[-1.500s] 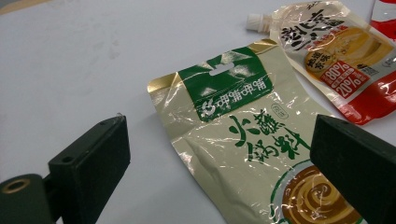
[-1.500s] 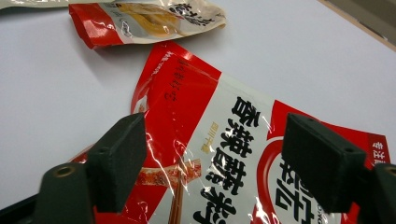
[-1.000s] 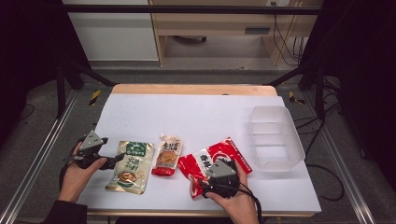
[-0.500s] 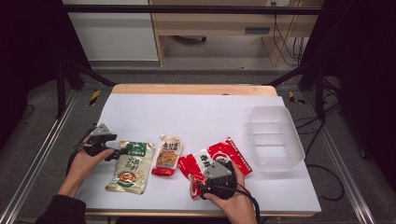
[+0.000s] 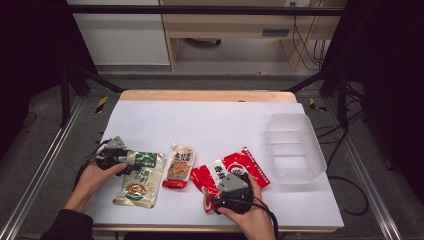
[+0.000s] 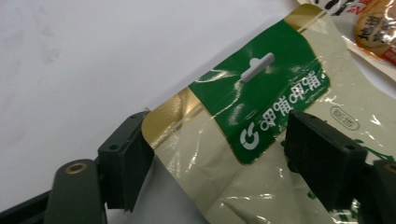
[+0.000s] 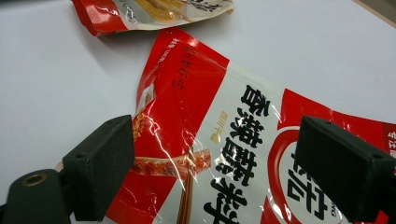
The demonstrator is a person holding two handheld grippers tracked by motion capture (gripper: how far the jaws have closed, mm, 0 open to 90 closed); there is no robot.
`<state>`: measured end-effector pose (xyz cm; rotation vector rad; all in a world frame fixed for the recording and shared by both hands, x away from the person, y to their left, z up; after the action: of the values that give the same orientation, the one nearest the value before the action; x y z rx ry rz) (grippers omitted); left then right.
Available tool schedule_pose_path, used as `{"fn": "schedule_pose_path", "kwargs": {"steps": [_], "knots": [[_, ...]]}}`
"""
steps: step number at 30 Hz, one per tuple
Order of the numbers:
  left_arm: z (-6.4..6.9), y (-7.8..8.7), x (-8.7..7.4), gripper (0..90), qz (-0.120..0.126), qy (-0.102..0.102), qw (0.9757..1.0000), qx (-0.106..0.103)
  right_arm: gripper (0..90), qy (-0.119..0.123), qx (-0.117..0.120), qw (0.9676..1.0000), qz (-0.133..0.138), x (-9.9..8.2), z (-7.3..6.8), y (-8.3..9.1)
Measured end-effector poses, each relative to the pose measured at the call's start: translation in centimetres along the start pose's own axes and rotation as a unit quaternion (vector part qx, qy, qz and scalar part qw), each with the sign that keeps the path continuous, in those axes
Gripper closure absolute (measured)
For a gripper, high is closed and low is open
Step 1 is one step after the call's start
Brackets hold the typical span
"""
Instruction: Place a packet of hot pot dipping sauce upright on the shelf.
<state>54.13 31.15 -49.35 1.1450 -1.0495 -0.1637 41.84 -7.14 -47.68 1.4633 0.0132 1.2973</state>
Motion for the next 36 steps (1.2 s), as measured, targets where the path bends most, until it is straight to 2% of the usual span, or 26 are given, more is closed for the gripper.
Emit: {"fn": "schedule_pose_path", "kwargs": {"steps": [2, 6, 14, 16, 20, 28, 36], "knots": [[0.2, 0.3, -0.1, 24.9, -0.003, -0.005, 1.0, -0.002, 12.5, 0.001, 0.0, 1.0, 0.0, 0.0, 0.0, 0.0], [0.7, 1.2, -0.2, 28.1, 0.008, -0.006, 0.9999, -0.007, 12.6, 0.002, 0.0, 1.0, 0.001, 0.0, 0.0, 0.0], [2.1, 2.7, -0.9, 30.4, 0.01, -0.038, 0.9992, -0.011, 13.0, 0.003, 0.002, 1.0, 0.002, 0.1, 0.0, 0.2], [2.5, 2.8, -1.1, 30.4, 0.007, -0.051, 0.9987, -0.005, 13.1, 0.004, 0.002, 1.0, 0.002, 0.1, 0.0, 0.2], [2.4, 2.7, -1.0, 32.2, 0.007, -0.051, 0.9987, 0.006, 13.1, 0.004, 0.002, 1.0, 0.002, 0.1, 0.0, 0.2], [1.9, 2.9, -1.2, 58.5, 0.012, -0.043, 0.9986, 0.028, 13.4, 0.005, 0.003, 1.0, 0.001, 0.1, 0.0, 0.1], [1.5, 2.9, -1.1, 82.9, 0.007, -0.034, 0.9988, 0.035, 13.4, 0.006, 0.004, 1.0, 0.001, 0.1, -0.1, 0.1]]}}
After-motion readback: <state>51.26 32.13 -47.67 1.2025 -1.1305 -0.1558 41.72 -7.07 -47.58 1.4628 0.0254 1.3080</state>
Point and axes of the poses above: each handheld gripper's, and its own axes: y roughly backward along the jaws, x roughly out of its top, z roughly to its right, the point moved 3 cm from there along -y, roughly forward along the jaws, and after that the axes turned 6 degrees about -z, right-handed, at the moved point
